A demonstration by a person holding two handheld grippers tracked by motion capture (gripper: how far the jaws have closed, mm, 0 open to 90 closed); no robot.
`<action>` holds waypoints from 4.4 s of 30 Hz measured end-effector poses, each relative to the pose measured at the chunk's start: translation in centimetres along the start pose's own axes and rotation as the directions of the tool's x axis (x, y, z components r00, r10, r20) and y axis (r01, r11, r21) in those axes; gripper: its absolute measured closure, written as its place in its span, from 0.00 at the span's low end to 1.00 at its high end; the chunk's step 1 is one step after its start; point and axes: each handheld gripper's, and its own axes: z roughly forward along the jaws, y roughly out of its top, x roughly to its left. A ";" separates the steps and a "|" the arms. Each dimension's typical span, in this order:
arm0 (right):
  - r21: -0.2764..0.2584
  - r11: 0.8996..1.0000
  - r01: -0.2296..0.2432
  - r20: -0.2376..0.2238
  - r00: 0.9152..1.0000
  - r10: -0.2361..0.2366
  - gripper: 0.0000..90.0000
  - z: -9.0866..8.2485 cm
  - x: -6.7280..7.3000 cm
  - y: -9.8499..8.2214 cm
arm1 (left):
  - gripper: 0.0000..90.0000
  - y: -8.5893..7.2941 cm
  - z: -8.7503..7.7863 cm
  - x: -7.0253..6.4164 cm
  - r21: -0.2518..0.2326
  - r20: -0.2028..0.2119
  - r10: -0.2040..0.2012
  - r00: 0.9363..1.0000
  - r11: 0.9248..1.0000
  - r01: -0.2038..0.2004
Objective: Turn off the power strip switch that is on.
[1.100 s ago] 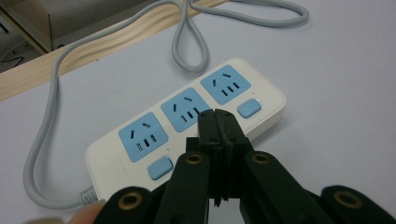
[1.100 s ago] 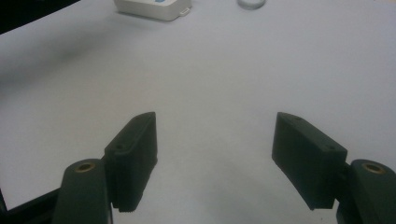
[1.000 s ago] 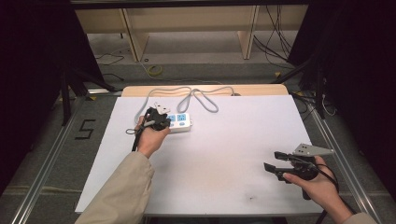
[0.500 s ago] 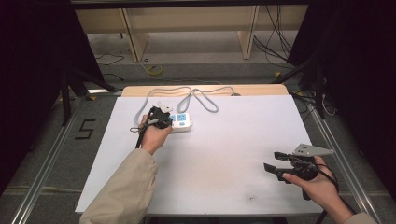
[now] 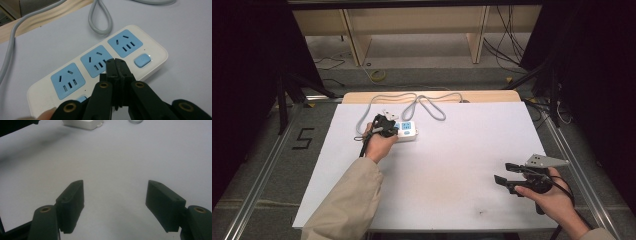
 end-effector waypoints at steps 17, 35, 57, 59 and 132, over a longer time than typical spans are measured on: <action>0.002 1.000 0.001 -0.001 1.000 -0.001 0.35 0.1 0.0 0.0 | 1.00 -0.1 0.6 0.1 0.017 0.001 -0.015 1.000 1.000 0.015; 0.002 1.000 -0.001 -0.002 1.000 0.001 0.35 0.1 0.0 0.0 | 1.00 0.4 0.9 -0.2 0.045 -0.011 -0.017 1.000 0.999 0.018; 0.007 1.000 -0.002 -0.001 1.000 0.002 0.35 0.1 0.0 -0.1 | 1.00 0.6 0.8 -0.1 0.080 -0.010 -0.056 0.998 0.995 0.057; 0.006 1.000 -0.002 -0.001 1.000 0.002 0.35 0.1 0.0 -0.1 | 1.00 0.6 0.8 -0.1 0.078 -0.011 -0.065 0.998 0.995 0.065; 0.011 1.000 0.000 0.000 1.000 0.000 0.35 0.0 -0.1 -0.1 | 1.00 1.8 1.0 -0.2 0.181 -0.040 -0.047 0.998 0.982 0.054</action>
